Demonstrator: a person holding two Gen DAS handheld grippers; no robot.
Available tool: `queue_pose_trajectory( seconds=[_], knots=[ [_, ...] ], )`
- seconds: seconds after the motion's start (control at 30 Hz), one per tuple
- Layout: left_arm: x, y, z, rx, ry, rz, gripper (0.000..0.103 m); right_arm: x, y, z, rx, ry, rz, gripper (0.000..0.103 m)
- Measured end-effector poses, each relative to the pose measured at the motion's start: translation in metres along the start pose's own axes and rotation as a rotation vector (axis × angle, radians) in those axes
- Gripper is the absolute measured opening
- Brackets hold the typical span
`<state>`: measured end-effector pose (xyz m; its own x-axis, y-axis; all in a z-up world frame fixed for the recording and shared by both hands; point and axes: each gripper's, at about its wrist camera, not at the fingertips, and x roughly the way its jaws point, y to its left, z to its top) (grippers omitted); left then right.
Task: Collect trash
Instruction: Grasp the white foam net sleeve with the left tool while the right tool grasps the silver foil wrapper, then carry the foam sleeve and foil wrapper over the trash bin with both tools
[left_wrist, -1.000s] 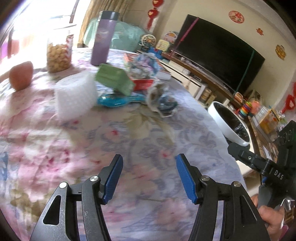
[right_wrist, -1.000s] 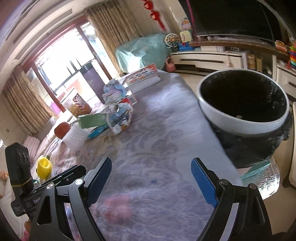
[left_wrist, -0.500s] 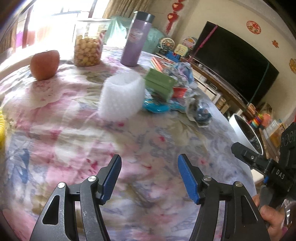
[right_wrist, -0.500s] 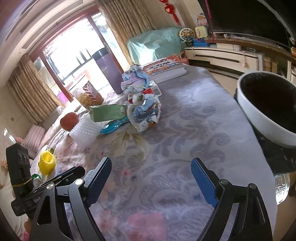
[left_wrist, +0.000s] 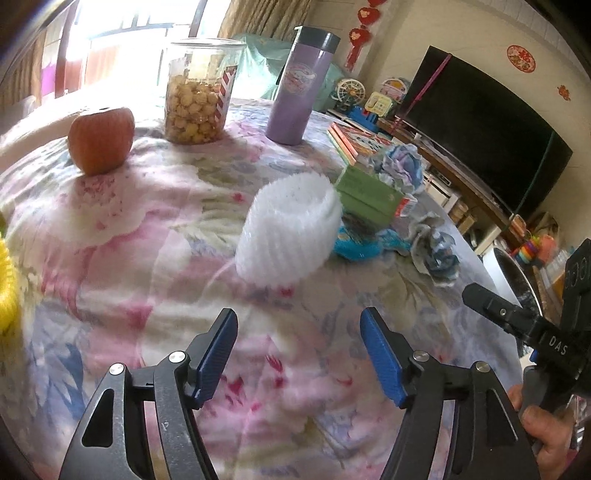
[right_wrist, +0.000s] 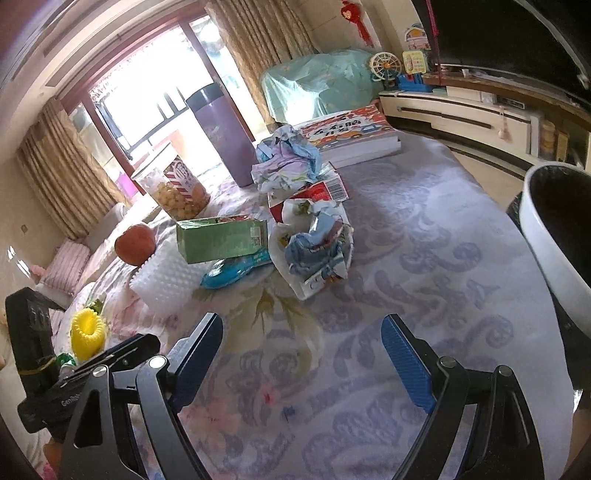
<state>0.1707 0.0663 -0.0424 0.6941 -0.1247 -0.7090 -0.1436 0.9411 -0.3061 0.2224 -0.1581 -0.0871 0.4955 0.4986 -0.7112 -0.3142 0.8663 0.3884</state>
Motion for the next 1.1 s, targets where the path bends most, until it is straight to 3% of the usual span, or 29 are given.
queue_pose_trajectory(
  seconds=[0.4,0.47,0.5,0.53,0.57,0.6,0.7,1.1],
  knots=[
    [0.032,0.005,0.029,0.023,-0.05,0.02,0.067,0.039,-0.006,0.029,0.004,0.024,-0.031,0.089],
    [0.037,0.006,0.03,0.031,-0.046,0.011,0.054,0.041,-0.006,0.03,-0.007,0.018,-0.041,0.087],
    [0.039,0.006,0.03,0.033,-0.038,0.004,0.041,0.042,-0.005,0.031,-0.017,0.013,-0.05,0.079],
    [0.041,0.006,0.03,0.034,-0.029,0.0,0.032,0.042,-0.005,0.03,-0.026,0.013,-0.06,0.06],
    [0.042,0.007,0.03,0.036,-0.029,-0.003,0.029,0.042,-0.005,0.03,-0.029,0.019,-0.067,0.049],
    [0.042,0.007,0.03,0.038,-0.03,-0.008,0.023,0.043,-0.006,0.029,-0.028,0.025,-0.071,0.043],
    [0.038,0.008,0.028,0.041,-0.034,-0.017,0.021,0.035,-0.008,0.024,-0.033,0.015,-0.071,0.032],
    [0.004,-0.009,0.004,0.076,-0.031,-0.03,0.02,-0.011,-0.015,0.005,-0.016,-0.025,-0.03,0.028]
  ],
)
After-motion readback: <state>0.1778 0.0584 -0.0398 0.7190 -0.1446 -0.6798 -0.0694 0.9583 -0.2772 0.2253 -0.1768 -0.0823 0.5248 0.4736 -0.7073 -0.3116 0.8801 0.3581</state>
